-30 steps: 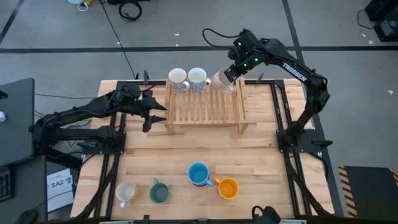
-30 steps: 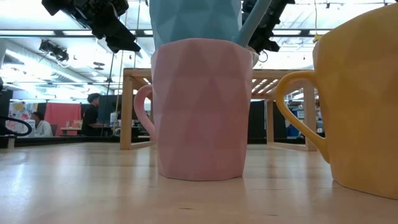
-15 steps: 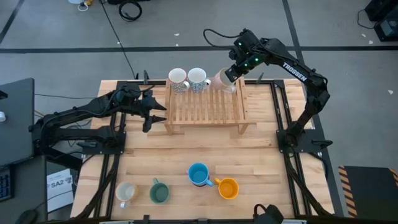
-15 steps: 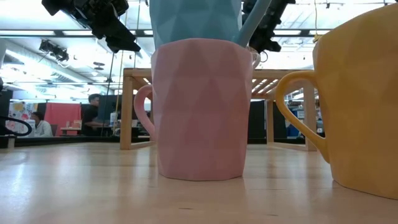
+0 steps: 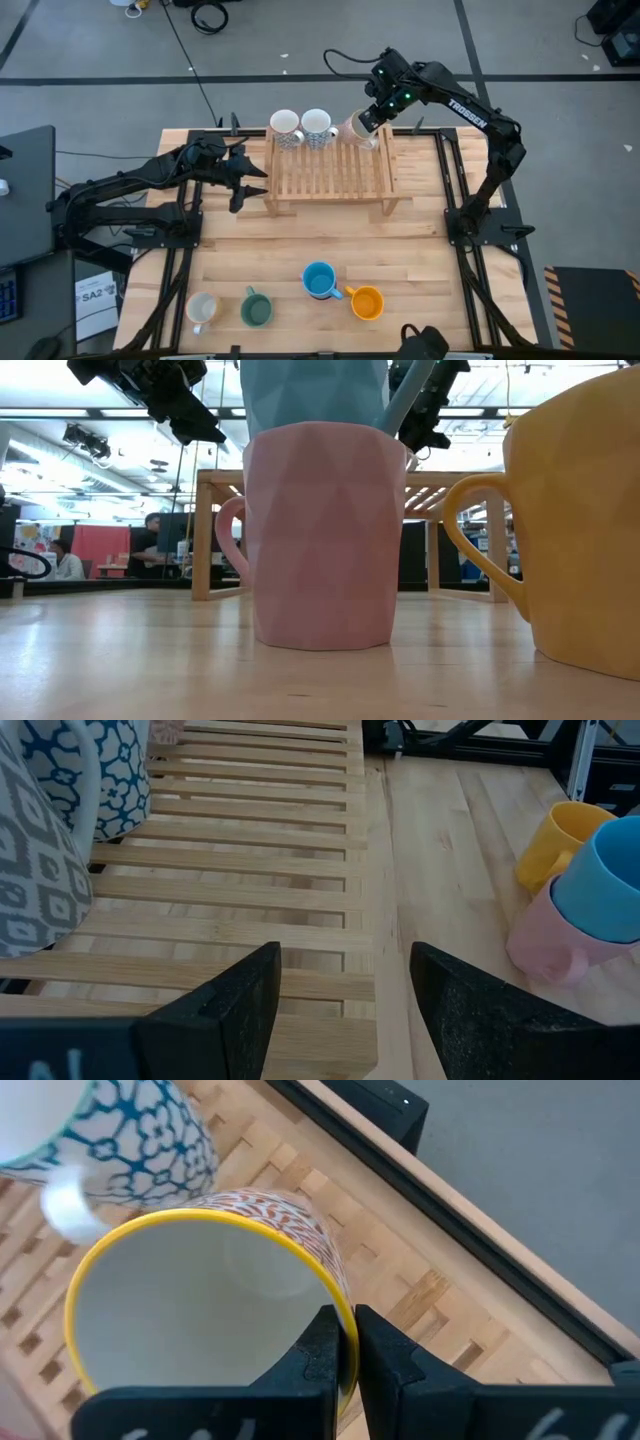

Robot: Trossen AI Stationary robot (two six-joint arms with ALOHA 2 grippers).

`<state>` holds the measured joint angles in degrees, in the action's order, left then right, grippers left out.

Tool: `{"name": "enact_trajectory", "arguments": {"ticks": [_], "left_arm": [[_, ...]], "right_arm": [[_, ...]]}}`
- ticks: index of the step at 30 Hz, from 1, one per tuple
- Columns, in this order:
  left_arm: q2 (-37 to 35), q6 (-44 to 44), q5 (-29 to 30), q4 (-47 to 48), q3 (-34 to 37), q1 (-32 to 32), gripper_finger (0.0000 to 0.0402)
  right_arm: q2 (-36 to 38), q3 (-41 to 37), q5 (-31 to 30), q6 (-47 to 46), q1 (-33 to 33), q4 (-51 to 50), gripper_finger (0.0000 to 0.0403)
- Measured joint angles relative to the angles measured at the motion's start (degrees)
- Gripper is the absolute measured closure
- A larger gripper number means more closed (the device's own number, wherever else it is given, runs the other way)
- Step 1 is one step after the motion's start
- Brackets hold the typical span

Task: Place coffee mugs
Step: Put the orange mug on the shelf

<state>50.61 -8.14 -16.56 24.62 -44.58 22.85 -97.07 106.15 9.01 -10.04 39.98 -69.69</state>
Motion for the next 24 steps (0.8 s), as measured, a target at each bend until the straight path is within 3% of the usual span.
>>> {"name": "enact_trajectory", "arguments": {"ticks": [24], "left_arm": [[0.0, -0.02, 0.0, 0.01, 0.0, 0.0, 0.0171]], "right_arm": [[0.36, -0.18, 0.21, 0.78, 0.36, 0.63, 0.0361]]}}
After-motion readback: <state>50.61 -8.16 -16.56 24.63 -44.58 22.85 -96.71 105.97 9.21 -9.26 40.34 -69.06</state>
